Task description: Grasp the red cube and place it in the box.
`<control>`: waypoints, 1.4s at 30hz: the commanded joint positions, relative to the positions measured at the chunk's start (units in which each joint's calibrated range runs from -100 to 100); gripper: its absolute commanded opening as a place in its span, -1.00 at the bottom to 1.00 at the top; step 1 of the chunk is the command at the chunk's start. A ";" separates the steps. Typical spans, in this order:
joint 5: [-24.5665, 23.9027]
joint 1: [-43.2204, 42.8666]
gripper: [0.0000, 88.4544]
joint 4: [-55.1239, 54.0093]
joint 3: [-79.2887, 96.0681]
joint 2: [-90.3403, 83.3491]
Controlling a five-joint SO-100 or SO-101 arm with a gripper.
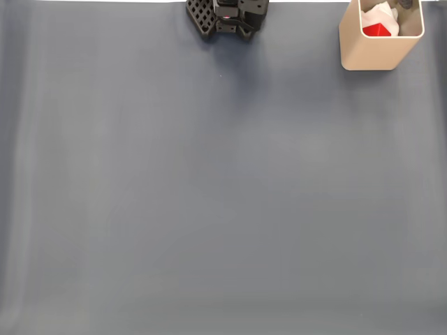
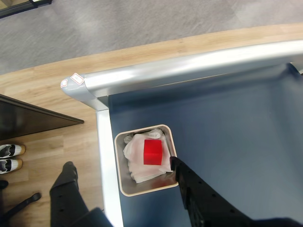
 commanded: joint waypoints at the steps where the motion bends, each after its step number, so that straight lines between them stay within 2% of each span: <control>1: 0.15 0.27 0.04 -0.14 -2.26 -2.08; 16: 0.00 0.12 0.03 -0.79 -1.16 -2.08; 20: 0.10 0.19 -0.03 -0.71 -0.89 -1.99; 24: 0.59 1.12 -0.25 -0.46 -0.80 -1.99; 31: 1.71 5.38 -1.00 -0.05 -0.89 -2.77; 38: 2.25 14.04 -1.00 -0.63 -0.89 -3.98; 42: 2.93 22.91 -1.00 -2.19 -0.25 -4.41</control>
